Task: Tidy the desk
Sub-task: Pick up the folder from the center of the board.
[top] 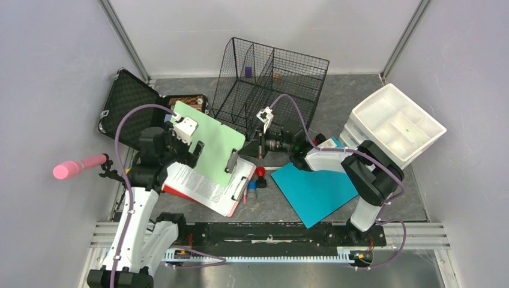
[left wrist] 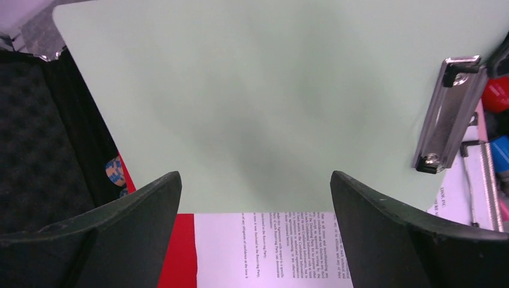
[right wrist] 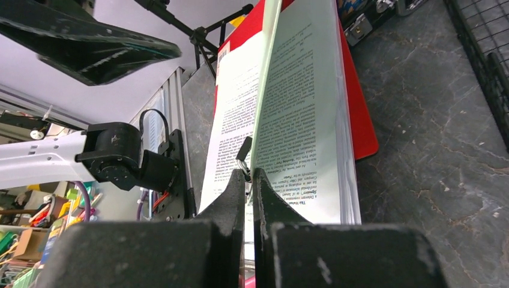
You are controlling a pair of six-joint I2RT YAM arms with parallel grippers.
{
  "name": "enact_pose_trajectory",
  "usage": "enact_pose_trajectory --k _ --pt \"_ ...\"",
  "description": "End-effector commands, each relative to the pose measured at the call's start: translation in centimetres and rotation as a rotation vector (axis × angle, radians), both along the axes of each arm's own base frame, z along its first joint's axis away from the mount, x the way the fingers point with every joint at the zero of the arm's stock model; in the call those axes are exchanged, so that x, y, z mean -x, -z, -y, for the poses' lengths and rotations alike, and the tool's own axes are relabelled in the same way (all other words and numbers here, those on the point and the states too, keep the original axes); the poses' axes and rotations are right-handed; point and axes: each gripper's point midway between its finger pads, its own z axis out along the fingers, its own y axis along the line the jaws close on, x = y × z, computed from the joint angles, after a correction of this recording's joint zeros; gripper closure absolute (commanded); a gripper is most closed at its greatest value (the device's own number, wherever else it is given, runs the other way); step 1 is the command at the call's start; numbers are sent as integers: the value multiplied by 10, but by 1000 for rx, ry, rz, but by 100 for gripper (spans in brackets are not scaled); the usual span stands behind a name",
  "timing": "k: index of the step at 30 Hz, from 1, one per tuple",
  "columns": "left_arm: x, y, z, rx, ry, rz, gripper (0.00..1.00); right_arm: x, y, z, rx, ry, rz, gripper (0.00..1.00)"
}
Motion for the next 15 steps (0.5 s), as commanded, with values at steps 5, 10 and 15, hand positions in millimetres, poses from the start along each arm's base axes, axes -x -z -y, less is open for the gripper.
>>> enact_pose_trajectory --k 5,10,15 --pt "-6 -56 6 141 -73 57 0 -17 -29 19 56 78 189 100" --pt "-12 -65 8 152 -69 67 0 -22 -40 37 111 101 296 100" --pt "-17 -85 29 191 57 93 0 -21 -56 44 131 89 377 100"
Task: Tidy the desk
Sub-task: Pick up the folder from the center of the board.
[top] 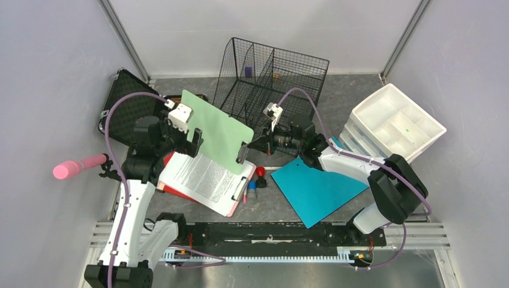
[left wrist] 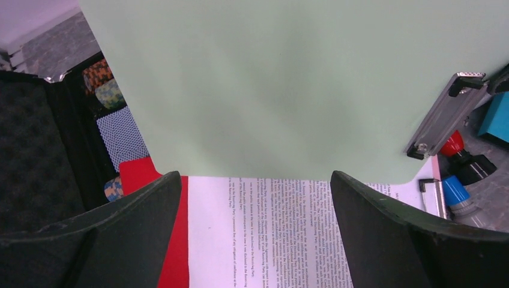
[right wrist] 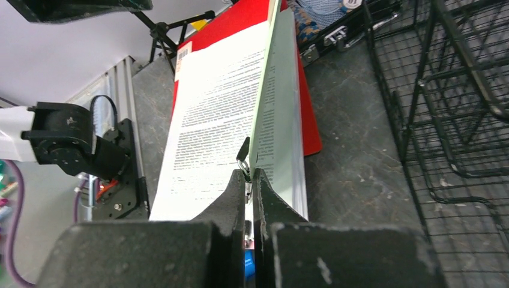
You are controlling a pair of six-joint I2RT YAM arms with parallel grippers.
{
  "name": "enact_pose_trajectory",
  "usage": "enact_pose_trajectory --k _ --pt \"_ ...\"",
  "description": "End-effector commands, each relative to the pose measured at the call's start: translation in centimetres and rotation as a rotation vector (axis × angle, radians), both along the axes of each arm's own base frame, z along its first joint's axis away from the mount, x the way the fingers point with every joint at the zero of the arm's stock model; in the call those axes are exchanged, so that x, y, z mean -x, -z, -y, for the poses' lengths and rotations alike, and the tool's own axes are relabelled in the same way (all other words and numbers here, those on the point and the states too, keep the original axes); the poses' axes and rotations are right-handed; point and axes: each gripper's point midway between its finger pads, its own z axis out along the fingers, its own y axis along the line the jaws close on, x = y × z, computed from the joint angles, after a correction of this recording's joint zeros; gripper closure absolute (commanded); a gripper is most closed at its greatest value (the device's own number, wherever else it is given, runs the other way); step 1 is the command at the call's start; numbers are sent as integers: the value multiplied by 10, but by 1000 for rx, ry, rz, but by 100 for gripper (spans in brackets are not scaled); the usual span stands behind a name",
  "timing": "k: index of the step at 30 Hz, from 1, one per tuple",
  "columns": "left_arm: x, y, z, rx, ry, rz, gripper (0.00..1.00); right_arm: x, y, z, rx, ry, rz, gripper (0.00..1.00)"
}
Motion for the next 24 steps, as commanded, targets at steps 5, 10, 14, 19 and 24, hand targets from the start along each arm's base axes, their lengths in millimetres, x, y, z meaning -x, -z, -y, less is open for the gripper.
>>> enact_pose_trajectory --k 5,10,14,19,24 --pt "-5 -81 36 11 262 187 0 -10 -34 13 41 17 190 100" --pt "-6 -108 55 -82 478 266 0 -7 -34 13 40 5 189 100" --pt "-17 -111 65 -169 598 280 0 -4 -36 11 37 -5 192 100" --pt "-26 -100 86 -331 759 343 0 0 -40 8 41 -13 209 100" --pt "-38 -75 106 -503 882 316 0 5 -41 5 54 -25 227 100"
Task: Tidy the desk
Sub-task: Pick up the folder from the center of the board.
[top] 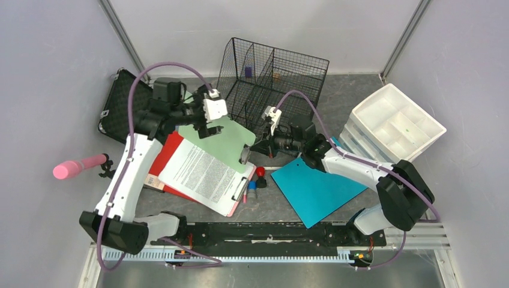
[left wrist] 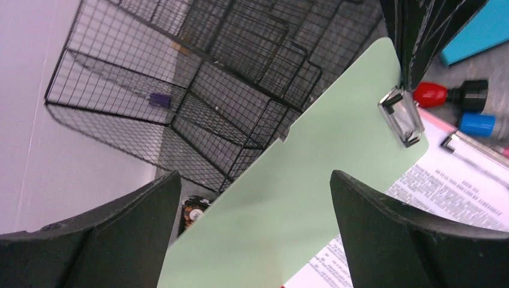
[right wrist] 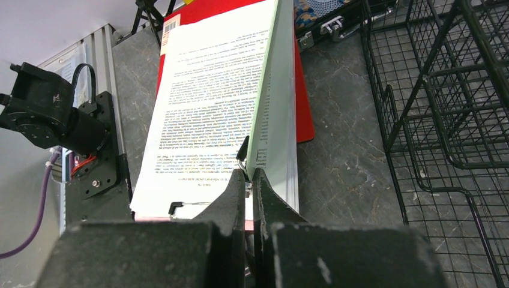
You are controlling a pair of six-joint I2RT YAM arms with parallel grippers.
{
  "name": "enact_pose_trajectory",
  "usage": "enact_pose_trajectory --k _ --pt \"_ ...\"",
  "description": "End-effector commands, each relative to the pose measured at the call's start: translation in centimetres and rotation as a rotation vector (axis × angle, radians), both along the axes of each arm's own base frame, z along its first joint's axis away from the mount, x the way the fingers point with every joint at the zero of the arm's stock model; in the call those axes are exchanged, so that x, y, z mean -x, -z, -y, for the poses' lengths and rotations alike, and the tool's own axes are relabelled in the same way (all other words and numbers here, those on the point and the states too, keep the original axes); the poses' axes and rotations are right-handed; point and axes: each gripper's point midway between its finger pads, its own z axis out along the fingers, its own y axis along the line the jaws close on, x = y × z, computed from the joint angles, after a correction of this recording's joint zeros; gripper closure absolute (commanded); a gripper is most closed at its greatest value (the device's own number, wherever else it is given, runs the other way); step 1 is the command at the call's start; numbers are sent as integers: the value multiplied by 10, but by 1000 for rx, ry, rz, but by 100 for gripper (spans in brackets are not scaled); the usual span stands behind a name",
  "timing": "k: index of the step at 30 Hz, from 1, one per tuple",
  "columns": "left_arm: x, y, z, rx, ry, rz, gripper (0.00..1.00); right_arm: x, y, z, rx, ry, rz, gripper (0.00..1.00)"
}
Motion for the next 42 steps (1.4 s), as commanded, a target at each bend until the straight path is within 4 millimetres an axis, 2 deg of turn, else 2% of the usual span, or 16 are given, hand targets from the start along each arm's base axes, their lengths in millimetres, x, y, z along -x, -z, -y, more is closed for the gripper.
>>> enact_pose_trajectory --k 1,4,9,13,16,21,26,32,37,42 --pt "-11 5 13 -196 133 134 0 -4 -38 -6 -36 -1 123 100" --pt "-18 14 18 -281 170 130 0 -2 -38 -5 -21 -1 144 100" --pt "-19 40 15 -462 257 88 0 2 -37 -4 0 -3 176 100" --pt "-22 46 16 -522 291 89 0 5 -38 -5 6 -10 193 100" --pt "-20 54 11 -558 294 28 3 5 -39 -5 5 -8 195 100" --pt "-13 74 1 -611 289 -65 19 7 -41 -5 1 -12 200 100" --pt "-10 83 -6 -636 267 -116 35 7 -41 -4 2 -11 208 100" --pt "-3 79 -7 -622 263 -133 48 7 -41 -4 1 -10 211 100" --pt "3 77 -10 -629 272 -133 70 7 -40 -5 -5 -15 208 100" --pt "9 75 -12 -651 273 -132 81 9 -42 -5 -13 -27 216 100"
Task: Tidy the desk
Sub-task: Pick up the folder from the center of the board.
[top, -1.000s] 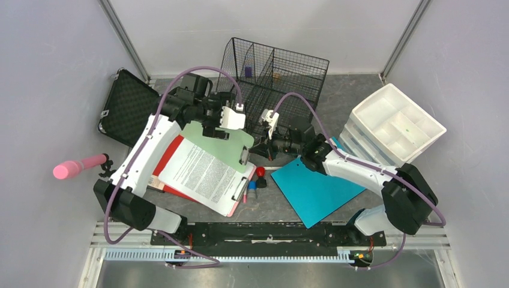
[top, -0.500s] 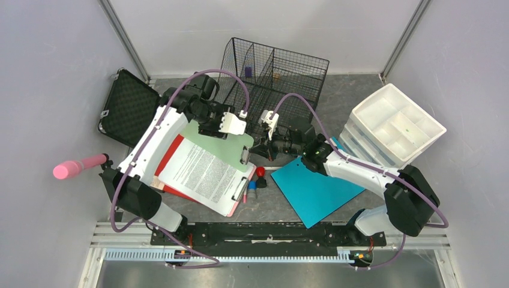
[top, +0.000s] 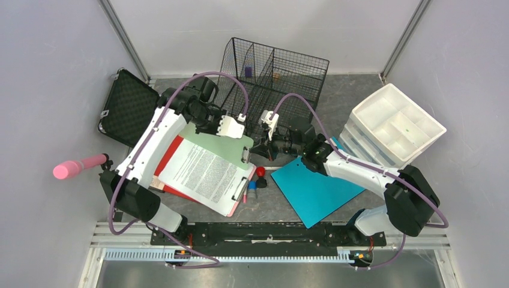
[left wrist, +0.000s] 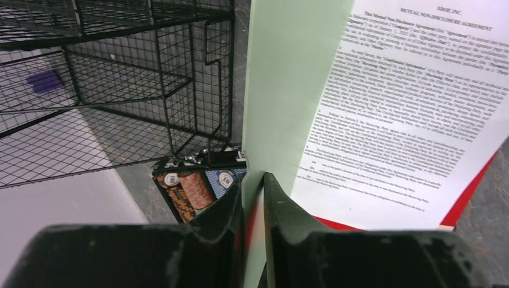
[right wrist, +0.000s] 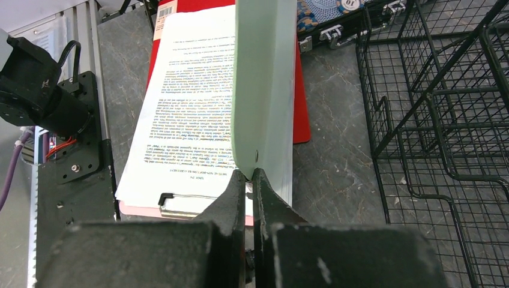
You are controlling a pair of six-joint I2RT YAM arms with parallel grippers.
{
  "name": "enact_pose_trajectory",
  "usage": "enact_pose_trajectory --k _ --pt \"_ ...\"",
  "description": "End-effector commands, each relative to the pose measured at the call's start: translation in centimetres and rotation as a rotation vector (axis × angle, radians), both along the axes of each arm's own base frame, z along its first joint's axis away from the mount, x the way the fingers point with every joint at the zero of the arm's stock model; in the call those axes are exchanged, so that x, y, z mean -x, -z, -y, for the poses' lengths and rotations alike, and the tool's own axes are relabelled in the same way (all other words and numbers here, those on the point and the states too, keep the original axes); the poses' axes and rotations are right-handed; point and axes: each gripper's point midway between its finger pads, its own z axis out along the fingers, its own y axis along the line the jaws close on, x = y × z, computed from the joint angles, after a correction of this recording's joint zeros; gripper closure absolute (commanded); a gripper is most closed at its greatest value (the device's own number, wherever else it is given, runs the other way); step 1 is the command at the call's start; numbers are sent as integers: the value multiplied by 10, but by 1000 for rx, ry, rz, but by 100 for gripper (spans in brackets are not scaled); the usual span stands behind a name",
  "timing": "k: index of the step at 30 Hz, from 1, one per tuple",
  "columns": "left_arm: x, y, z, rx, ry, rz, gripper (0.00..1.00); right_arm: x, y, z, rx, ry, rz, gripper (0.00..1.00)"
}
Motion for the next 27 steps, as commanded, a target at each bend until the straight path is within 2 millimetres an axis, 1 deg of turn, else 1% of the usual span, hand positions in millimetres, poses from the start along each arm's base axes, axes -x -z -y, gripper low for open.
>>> enact_pose_trajectory --k 1,2,3,6,8,9,11,12,13,15,17,20,24,27 --pt "10 -13 -4 -21 10 24 83 -3 -34 -3 -73 -12 97 100" --pt "11 -15 -5 -32 12 29 85 -1 -36 -3 -73 -21 102 100" --pt "14 -16 -7 -45 14 34 88 0 -38 -3 -74 -28 112 97" --pt "22 -20 -11 -75 24 46 97 4 -46 -3 -77 -55 141 70" --pt "28 -26 -13 -78 28 60 98 6 -51 -2 -77 -67 160 50" --pt "31 -30 -14 -74 32 69 98 5 -53 -1 -70 -73 178 42" --pt "39 -37 -15 -62 40 83 98 6 -57 -1 -63 -81 200 33" --pt "42 -41 -15 -56 42 91 98 6 -59 0 -61 -85 214 19" --pt "46 -44 -17 -51 48 96 98 6 -61 0 -56 -88 228 14" --pt "51 -50 -18 -38 56 113 98 4 -66 1 -44 -90 258 10" --pt "57 -56 -18 -20 57 125 98 4 -70 2 -40 -99 281 10" --pt "66 -67 -14 37 64 138 98 7 -75 0 -43 -123 297 10" --pt "78 -78 -3 132 73 130 98 18 -80 -7 -58 -182 298 10" --pt "81 -82 6 192 73 120 98 29 -79 -12 -65 -227 299 11"
